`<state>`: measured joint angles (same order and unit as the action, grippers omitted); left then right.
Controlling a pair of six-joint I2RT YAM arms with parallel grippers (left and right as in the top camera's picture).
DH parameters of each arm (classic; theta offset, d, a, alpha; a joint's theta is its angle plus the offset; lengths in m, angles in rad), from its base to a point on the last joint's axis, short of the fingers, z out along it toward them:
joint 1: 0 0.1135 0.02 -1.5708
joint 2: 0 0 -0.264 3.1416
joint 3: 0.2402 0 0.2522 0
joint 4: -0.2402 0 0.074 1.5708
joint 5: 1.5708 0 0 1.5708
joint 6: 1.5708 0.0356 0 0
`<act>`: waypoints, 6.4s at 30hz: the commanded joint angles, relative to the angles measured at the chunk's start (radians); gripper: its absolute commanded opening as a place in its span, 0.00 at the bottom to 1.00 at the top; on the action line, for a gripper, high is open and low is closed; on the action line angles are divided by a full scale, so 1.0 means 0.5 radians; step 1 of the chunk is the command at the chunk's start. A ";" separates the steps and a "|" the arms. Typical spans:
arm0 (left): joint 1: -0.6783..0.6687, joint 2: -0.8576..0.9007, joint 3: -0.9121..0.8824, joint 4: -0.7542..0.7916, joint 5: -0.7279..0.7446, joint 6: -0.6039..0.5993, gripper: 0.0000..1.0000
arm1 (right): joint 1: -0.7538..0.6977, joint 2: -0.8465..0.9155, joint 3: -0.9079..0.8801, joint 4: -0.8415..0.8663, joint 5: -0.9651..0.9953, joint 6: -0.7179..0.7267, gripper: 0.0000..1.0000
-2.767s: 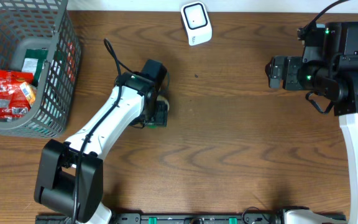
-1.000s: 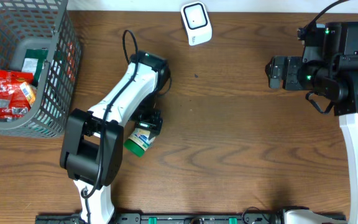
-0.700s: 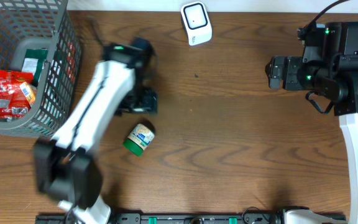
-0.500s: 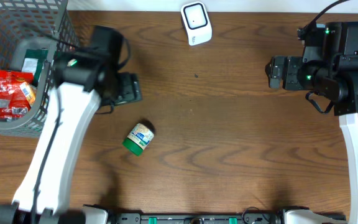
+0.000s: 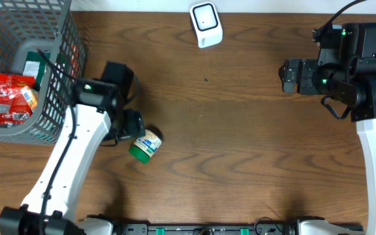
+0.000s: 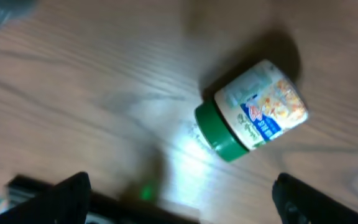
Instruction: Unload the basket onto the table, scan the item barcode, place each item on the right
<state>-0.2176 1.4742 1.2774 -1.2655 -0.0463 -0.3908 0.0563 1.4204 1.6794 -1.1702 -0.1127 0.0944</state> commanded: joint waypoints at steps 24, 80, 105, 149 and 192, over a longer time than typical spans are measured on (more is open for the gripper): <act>0.006 -0.043 -0.998 1.078 0.480 0.767 0.93 | -0.008 0.014 0.037 -0.002 -0.008 -0.012 0.99; 0.006 -0.042 -1.112 1.181 0.517 0.446 0.81 | -0.008 0.014 0.037 -0.002 -0.008 -0.012 0.99; 0.005 -0.179 -1.081 1.134 0.539 0.443 0.66 | -0.008 0.014 0.037 -0.002 -0.008 -0.012 0.99; 0.005 0.998 0.162 -0.604 0.208 0.435 0.59 | -0.008 0.014 0.037 -0.002 -0.008 -0.012 0.99; 0.011 0.990 0.663 -0.562 0.218 0.412 0.95 | -0.008 0.014 0.037 -0.002 -0.008 -0.012 0.99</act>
<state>-0.2176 1.9762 1.5555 -1.5345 0.0715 -0.1802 0.0563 1.4204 1.6821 -1.1702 -0.1131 0.0944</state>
